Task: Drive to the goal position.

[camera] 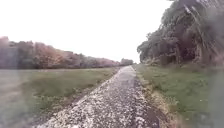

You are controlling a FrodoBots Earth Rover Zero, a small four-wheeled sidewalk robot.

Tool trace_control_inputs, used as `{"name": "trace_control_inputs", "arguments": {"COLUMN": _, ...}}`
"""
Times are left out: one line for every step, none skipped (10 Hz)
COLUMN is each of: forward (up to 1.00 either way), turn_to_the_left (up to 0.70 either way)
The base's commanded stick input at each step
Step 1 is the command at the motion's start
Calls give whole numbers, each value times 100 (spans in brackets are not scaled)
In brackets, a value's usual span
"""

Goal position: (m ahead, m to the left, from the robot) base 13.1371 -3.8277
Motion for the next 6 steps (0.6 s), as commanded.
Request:
{"name": "trace_control_inputs", "arguments": {"forward": 100, "turn_to_the_left": 0}}
{"name": "trace_control_inputs", "arguments": {"forward": 100, "turn_to_the_left": -40}}
{"name": "trace_control_inputs", "arguments": {"forward": 100, "turn_to_the_left": -40}}
{"name": "trace_control_inputs", "arguments": {"forward": 100, "turn_to_the_left": -40}}
{"name": "trace_control_inputs", "arguments": {"forward": 100, "turn_to_the_left": -40}}
{"name": "trace_control_inputs", "arguments": {"forward": 100, "turn_to_the_left": -40}}
